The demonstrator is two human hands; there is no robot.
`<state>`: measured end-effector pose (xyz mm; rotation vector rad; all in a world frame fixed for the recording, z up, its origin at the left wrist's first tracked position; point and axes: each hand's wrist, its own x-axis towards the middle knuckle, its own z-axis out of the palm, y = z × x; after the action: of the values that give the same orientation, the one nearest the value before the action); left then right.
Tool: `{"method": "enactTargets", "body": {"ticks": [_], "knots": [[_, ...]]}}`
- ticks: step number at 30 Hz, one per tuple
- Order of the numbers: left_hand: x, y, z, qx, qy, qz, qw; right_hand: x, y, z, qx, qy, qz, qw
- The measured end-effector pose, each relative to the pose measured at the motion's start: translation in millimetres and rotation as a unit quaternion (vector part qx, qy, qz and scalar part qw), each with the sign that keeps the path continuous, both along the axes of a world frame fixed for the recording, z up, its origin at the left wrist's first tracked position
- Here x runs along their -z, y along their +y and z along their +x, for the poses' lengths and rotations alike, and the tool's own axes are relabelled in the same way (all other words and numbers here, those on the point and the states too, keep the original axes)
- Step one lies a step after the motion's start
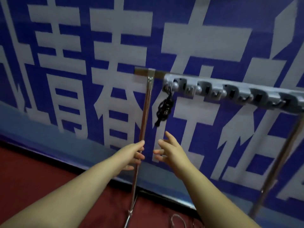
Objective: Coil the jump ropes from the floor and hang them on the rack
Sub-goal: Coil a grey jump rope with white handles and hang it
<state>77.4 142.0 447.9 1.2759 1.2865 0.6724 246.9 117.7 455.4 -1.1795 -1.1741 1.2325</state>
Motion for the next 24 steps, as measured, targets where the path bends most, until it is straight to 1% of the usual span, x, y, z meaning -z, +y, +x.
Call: {"method": "enactTargets", "body": {"ticks": [1, 2, 3, 4, 6, 9, 12, 14, 15, 18, 21, 22, 24], "knots": [[22, -9, 2, 0.021, 0.032, -0.009, 0.999, 23, -7, 0, -0.005, 0.040, -0.044, 0.998], [47, -18, 4, 0.054, 0.072, -0.025, 0.996, 48, -16, 1, -0.005, 0.103, -0.095, 0.990], [73, -26, 4, 0.087, 0.107, -0.042, 0.990, 74, -22, 2, -0.004, 0.160, -0.143, 0.977], [97, -34, 4, 0.113, 0.133, -0.059, 0.983, 98, -29, 3, -0.002, 0.197, -0.182, 0.963], [145, -46, 0, 0.117, 0.151, -0.091, 0.977, 150, -43, 6, -0.004, 0.221, -0.232, 0.947], [204, -59, -2, 0.081, 0.130, -0.150, 0.977, 220, -59, 9, 0.005, 0.229, -0.290, 0.929], [275, -84, 5, 0.056, 0.112, -0.222, 0.967, 295, -83, 11, 0.038, 0.231, -0.362, 0.902], [323, -104, 11, 0.060, 0.121, -0.263, 0.955, 344, -101, 15, 0.058, 0.232, -0.407, 0.882], [347, -116, 13, 0.064, 0.128, -0.288, 0.947, 369, -113, 16, 0.067, 0.222, -0.435, 0.870], [405, -143, 16, 0.066, 0.135, -0.339, 0.929, 428, -144, 22, 0.077, 0.178, -0.493, 0.848], [448, -167, 18, 0.041, 0.103, -0.367, 0.924, 475, -171, 30, 0.095, 0.154, -0.525, 0.831], [463, -176, 17, 0.017, 0.089, -0.362, 0.928, 488, -180, 31, 0.090, 0.134, -0.534, 0.830], [488, -197, 14, -0.035, 0.079, -0.367, 0.926, 513, -199, 34, 0.058, 0.049, -0.539, 0.839]]}}
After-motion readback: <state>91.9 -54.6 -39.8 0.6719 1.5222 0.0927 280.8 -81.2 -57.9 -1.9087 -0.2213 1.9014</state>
